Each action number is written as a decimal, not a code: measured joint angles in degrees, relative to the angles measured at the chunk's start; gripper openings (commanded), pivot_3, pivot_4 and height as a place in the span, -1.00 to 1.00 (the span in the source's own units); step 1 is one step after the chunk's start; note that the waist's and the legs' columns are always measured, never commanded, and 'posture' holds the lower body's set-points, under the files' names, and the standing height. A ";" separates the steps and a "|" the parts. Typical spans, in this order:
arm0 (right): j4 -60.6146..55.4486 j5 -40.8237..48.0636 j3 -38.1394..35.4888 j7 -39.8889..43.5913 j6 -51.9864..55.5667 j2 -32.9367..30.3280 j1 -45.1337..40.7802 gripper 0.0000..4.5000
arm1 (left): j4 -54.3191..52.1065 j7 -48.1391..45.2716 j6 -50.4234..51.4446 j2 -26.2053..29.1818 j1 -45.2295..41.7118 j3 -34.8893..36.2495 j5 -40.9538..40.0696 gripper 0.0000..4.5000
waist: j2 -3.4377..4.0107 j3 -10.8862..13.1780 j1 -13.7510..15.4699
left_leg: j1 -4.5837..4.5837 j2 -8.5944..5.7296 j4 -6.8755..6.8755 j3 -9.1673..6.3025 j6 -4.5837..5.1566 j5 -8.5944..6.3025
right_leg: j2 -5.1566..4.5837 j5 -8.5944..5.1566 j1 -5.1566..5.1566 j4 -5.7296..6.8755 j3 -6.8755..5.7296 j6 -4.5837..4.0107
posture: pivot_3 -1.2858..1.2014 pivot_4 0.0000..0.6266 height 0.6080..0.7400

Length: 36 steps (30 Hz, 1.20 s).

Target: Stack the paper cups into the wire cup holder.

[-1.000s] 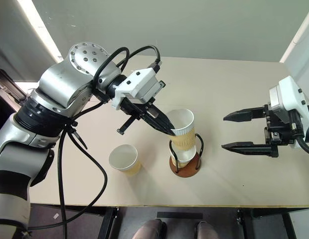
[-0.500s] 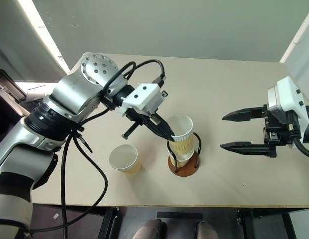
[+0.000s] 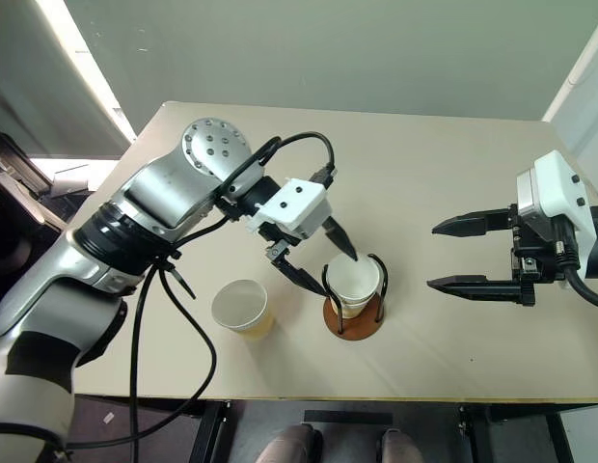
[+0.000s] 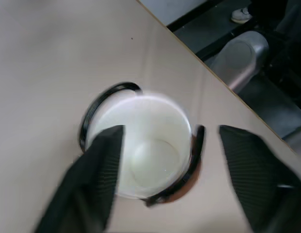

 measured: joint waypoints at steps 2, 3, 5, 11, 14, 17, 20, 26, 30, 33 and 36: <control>0.06 -0.08 0.08 -0.23 -0.04 0.00 -0.23 0.63 | 0.63 0.65 1.10 -1.10 -0.35 3.23 1.13 0.99 | 0.00 0.00 -0.03 | 0.01 0.01 -0.01 0.02 0.00 0.00 | 0.00 0.00 0.00 0.01 0.00 0.00 | 0.03 -0.52 1.00; 0.13 -0.12 0.22 -0.30 -0.05 0.00 -0.41 0.63 | 0.64 1.02 1.71 -1.21 -0.44 4.75 1.49 0.99 | 0.00 0.00 -0.04 | 0.02 0.02 -0.02 0.03 0.00 0.00 | 0.01 0.00 0.00 0.01 0.00 0.00 | 0.03 -0.52 1.00; 0.53 -0.27 0.90 -0.41 -0.07 0.00 -1.36 0.63 | 0.62 1.75 2.58 -0.88 -0.46 7.77 2.71 0.99 | 0.00 0.00 -0.07 | 0.04 0.01 -0.01 0.04 0.00 0.00 | 0.01 0.00 0.00 0.01 0.01 0.00 | 0.03 -0.52 1.00; 1.65 -0.32 3.21 -0.29 -0.16 0.01 -4.12 0.63 | -0.98 1.95 4.38 3.98 1.57 13.63 6.12 0.99 | 0.01 0.00 -0.24 | 0.05 0.01 -0.02 0.02 0.01 0.00 | 0.02 0.00 -0.01 -0.01 0.01 0.00 | 0.03 -0.52 1.00; 2.80 -0.36 5.26 0.40 -0.15 0.04 -5.76 0.63 | -4.20 1.23 6.67 7.80 4.51 15.53 6.34 0.99 | 0.01 0.00 -0.32 | 0.05 0.01 -0.01 0.02 0.02 0.01 | 0.02 0.00 -0.01 -0.02 0.02 0.00 | 0.03 -0.52 1.00; 4.01 -0.39 7.61 1.10 -0.14 0.21 -8.98 0.63 | -9.51 0.38 9.28 13.19 9.12 17.12 6.38 0.99 | 0.01 -0.01 -0.47 | 0.06 0.01 -0.03 0.00 0.03 0.01 | 0.03 0.00 -0.02 -0.04 0.01 0.00 | 0.03 -0.52 1.00; 5.05 -0.41 9.34 1.89 -0.06 0.43 -11.34 0.63 | -14.22 0.04 10.56 17.86 14.01 17.50 6.68 0.99 | 0.01 -0.01 -0.44 | 0.07 0.00 -0.02 -0.05 0.03 0.02 | 0.03 0.00 -0.01 -0.07 0.01 0.00 | 0.03 -0.52 1.00; 6.72 -0.46 13.05 3.53 0.28 1.33 -14.78 0.63 | -19.60 0.41 11.66 21.72 20.11 17.71 10.69 0.99 | 0.01 -0.01 -0.41 | 0.07 -0.01 0.01 -0.06 0.04 0.02 | 0.02 -0.01 -0.01 -0.09 0.01 -0.01 | 0.03 -0.52 1.00; 8.29 -0.86 14.69 5.27 0.30 1.60 -17.27 0.63 | -20.95 1.56 11.67 22.16 21.77 17.63 14.93 0.99 | 0.01 -0.01 -0.57 | 0.09 -0.01 -0.01 -0.05 0.04 0.02 | 0.02 -0.02 -0.01 -0.03 0.01 -0.02 | 0.03 -0.52 1.00; 8.91 -1.05 15.17 5.94 0.51 1.60 -18.10 0.63 | -21.64 2.03 12.01 22.17 22.72 17.57 16.90 0.99 | 0.01 -0.01 -0.58 | 0.09 0.00 -0.02 -0.06 0.03 0.02 | 0.02 -0.02 -0.01 -0.02 0.01 -0.03 | 0.03 -0.52 1.00; 9.02 -1.08 16.06 6.63 1.12 1.60 -18.41 0.63 | -22.12 2.26 11.83 22.16 23.72 17.57 18.91 0.99 | 0.01 -0.01 -0.59 | 0.09 0.00 -0.02 -0.05 0.03 0.02 | 0.02 -0.02 -0.01 -0.02 0.02 -0.03 | 0.03 -0.52 1.00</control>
